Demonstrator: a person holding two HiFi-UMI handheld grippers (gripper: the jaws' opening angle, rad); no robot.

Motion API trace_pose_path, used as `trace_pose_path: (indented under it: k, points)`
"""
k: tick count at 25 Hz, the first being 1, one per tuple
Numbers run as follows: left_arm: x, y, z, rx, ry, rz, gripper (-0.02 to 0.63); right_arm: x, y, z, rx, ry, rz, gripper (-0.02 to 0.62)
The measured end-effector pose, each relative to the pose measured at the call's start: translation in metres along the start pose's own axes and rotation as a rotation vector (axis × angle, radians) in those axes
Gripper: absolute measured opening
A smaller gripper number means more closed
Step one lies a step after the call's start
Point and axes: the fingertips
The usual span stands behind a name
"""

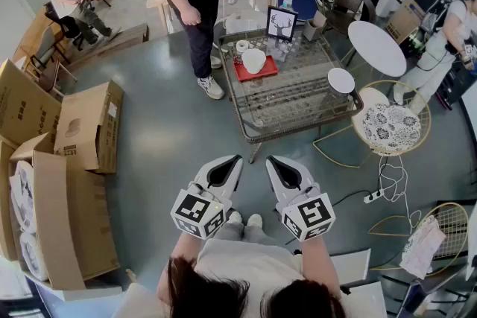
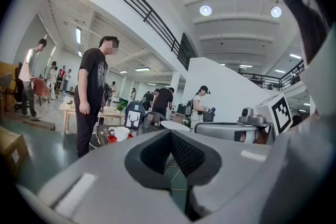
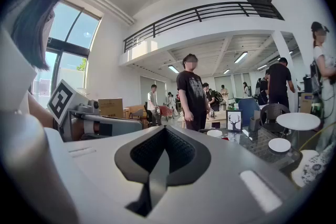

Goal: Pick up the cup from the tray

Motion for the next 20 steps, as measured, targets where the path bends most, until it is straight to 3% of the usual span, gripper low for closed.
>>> trace_pose_path:
  k: [20]
  points:
    - [0.004, 0.013, 0.02, -0.032, 0.002, 0.032, 0.002, -0.012, 0.017, 0.008, -0.015, 0.005, -0.098, 0.023]
Point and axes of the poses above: the fingertips, and each gripper's own axes: z forward along the fingers, x to its left, y out of its top, and after that the axes turned 1 degree about -y, right-handed
